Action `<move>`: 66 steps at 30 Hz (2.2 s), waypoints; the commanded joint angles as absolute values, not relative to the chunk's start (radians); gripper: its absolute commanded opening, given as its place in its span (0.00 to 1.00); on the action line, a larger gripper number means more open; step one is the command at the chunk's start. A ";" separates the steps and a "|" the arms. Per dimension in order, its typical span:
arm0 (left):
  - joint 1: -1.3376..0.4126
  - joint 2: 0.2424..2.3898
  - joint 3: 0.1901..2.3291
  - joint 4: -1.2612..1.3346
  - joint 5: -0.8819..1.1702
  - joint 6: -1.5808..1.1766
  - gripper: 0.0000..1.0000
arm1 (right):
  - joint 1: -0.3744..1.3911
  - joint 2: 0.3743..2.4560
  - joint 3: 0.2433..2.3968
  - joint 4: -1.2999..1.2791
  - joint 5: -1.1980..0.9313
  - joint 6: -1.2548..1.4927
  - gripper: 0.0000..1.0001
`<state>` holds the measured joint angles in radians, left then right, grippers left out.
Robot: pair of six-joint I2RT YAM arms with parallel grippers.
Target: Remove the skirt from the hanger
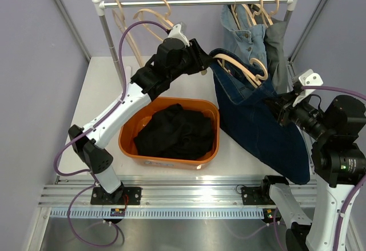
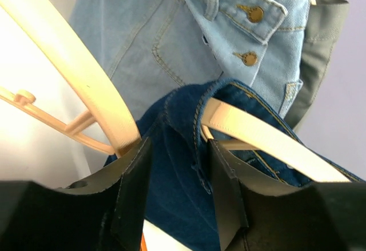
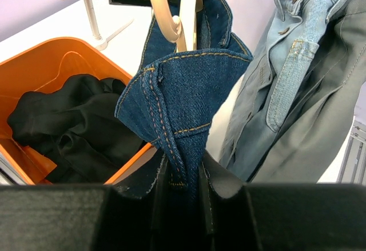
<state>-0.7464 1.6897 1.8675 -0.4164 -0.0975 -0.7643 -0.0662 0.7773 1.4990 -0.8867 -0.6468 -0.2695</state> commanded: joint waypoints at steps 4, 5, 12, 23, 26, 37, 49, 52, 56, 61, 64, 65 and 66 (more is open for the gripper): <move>-0.709 1.709 1.870 -0.315 -0.015 -0.747 0.38 | -0.069 0.765 1.513 -0.805 -0.661 -0.264 0.00; -0.706 1.710 1.871 -0.313 -0.011 -0.746 0.33 | -0.071 0.764 1.511 -0.804 -0.661 -0.264 0.00; -0.670 1.730 1.867 -0.316 -0.006 -0.713 0.00 | -0.069 0.758 1.517 -0.813 -0.663 -0.267 0.00; -0.600 1.775 1.910 -0.397 -0.025 -0.635 0.00 | -0.069 0.736 1.520 -0.847 -0.681 -0.285 0.00; -0.597 1.776 1.907 -0.381 0.035 -0.624 0.00 | -0.071 0.736 1.511 -0.827 -0.660 -0.264 0.00; -0.595 1.683 1.766 -0.124 0.376 -0.598 0.52 | -0.071 0.761 1.502 -0.769 -0.568 -0.244 0.00; -0.630 1.534 1.675 0.008 0.736 -0.297 0.84 | -0.069 0.782 1.468 -0.795 -0.575 -0.302 0.00; -0.669 1.487 1.672 -0.089 0.723 -0.140 0.85 | -0.071 0.808 1.485 -0.836 -0.603 -0.366 0.00; -0.811 1.421 1.648 -0.256 0.508 0.325 0.95 | -0.071 0.851 1.529 -0.922 -0.641 -0.489 0.00; -0.899 1.425 1.609 -0.241 0.235 0.532 0.99 | -0.071 0.903 1.588 -1.015 -0.682 -0.607 0.00; -0.917 1.469 1.643 -0.235 0.195 0.599 0.98 | -0.071 0.913 1.605 -1.052 -0.707 -0.650 0.00; -0.919 1.482 1.655 -0.236 0.193 0.615 0.97 | -0.071 0.914 1.609 -1.063 -0.712 -0.664 0.00; -0.920 1.494 1.666 -0.236 0.193 0.623 0.96 | -0.071 0.913 1.612 -1.080 -0.713 -0.681 0.00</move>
